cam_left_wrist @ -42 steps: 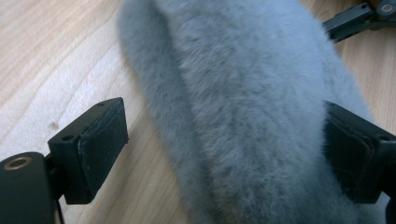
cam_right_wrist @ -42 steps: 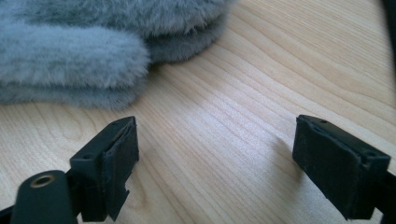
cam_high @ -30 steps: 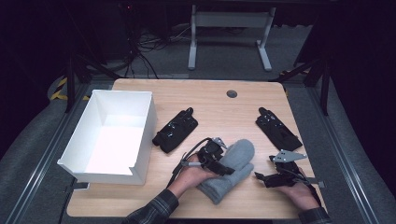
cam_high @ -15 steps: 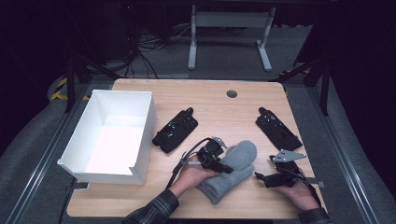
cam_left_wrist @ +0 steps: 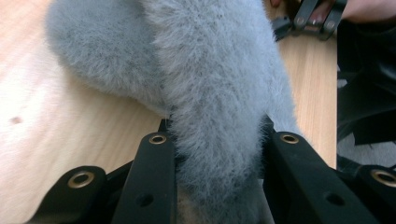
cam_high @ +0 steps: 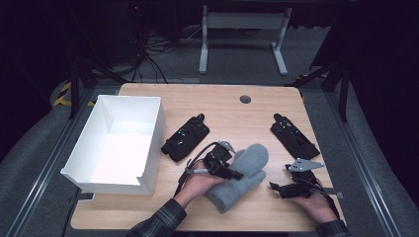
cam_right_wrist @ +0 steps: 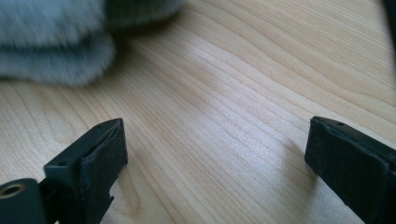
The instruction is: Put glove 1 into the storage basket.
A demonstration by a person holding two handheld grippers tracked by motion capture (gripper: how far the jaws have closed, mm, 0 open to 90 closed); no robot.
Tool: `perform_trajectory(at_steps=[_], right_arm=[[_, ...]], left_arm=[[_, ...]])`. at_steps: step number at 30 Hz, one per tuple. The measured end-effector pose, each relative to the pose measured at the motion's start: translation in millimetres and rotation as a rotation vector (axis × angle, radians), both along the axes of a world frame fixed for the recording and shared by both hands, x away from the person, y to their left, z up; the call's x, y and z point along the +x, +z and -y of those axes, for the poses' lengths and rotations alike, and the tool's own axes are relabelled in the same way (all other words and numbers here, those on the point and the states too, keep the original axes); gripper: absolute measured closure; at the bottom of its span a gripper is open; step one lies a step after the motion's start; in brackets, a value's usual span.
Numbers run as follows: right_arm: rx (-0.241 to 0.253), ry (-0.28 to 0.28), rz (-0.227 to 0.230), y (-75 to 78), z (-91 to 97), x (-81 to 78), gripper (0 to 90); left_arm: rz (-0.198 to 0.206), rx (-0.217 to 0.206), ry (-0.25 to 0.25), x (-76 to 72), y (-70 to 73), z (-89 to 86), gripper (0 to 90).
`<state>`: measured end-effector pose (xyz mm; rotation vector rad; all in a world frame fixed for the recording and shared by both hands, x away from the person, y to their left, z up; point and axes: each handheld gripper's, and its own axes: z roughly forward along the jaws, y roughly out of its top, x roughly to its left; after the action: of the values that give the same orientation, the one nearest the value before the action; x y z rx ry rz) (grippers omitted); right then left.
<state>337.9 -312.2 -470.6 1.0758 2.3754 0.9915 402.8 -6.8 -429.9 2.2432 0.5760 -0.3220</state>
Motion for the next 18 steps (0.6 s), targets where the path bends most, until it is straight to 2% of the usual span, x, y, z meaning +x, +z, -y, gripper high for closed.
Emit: perform_trajectory(at_steps=[6,9,13,16,18], right_arm=[[-0.002,-0.001,0.001,-0.2,-0.2,-0.2,5.5],[-0.002,0.000,0.001,-0.1,-0.1,-0.2,5.5],[-0.001,-0.001,0.001,-0.1,-0.2,-0.2,5.5],[-0.002,0.001,0.001,-0.1,-0.1,-0.1,5.5],[-0.002,0.000,0.001,-0.2,-0.2,-0.2,5.5]], left_arm=[[0.029,-0.026,0.046,2.4,17.0,-19.1,72.0],[0.039,-0.032,0.054,3.2,22.9,-24.5,72.0],[0.057,-0.052,0.088,2.6,34.3,-33.3,72.0],[0.091,-0.030,0.106,2.7,44.0,-38.3,71.9],[0.097,-0.036,0.115,3.4,50.4,-42.2,71.8]])
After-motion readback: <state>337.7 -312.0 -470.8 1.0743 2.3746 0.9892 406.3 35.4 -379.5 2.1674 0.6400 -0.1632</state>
